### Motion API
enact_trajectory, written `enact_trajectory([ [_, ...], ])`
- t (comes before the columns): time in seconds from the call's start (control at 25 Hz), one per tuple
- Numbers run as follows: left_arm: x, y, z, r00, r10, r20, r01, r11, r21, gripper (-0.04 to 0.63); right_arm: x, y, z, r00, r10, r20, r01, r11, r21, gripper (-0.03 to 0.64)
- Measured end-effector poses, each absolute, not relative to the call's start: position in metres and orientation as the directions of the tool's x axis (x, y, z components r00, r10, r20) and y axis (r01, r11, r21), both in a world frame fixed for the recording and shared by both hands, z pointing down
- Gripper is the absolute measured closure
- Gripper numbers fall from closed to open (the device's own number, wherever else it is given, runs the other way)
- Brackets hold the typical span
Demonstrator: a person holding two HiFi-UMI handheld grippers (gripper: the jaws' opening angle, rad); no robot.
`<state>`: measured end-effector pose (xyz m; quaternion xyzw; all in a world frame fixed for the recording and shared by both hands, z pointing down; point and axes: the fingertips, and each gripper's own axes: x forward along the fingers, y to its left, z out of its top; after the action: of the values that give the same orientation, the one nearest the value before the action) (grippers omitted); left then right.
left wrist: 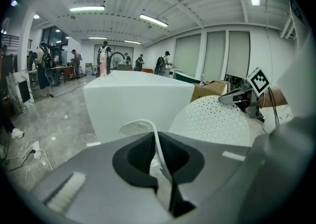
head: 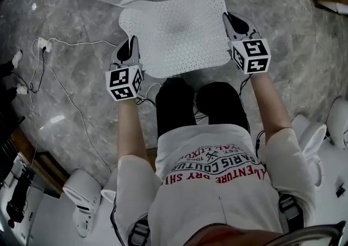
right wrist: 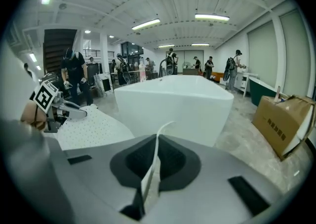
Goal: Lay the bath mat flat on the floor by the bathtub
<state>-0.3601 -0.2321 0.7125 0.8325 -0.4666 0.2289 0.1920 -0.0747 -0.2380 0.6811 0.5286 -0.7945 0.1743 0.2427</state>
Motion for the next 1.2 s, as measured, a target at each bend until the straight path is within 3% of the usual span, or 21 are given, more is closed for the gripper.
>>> enact_trajectory([
  [0.6,-0.324,-0.272,0.909,0.509,-0.699,0.502,-0.819,-0.572,0.033,0.572,-0.014,-0.275,0.881,-0.255,-0.81,0.527,-0.928,0.358,0.101,0.603],
  [1.2,-0.346,-0.251,1.034,0.443,-0.634,0.634,-0.836,-0.547,0.037,0.572,0.004,-0.261,0.994,-0.202,-0.724,0.66,-0.913,0.383,0.142,0.603],
])
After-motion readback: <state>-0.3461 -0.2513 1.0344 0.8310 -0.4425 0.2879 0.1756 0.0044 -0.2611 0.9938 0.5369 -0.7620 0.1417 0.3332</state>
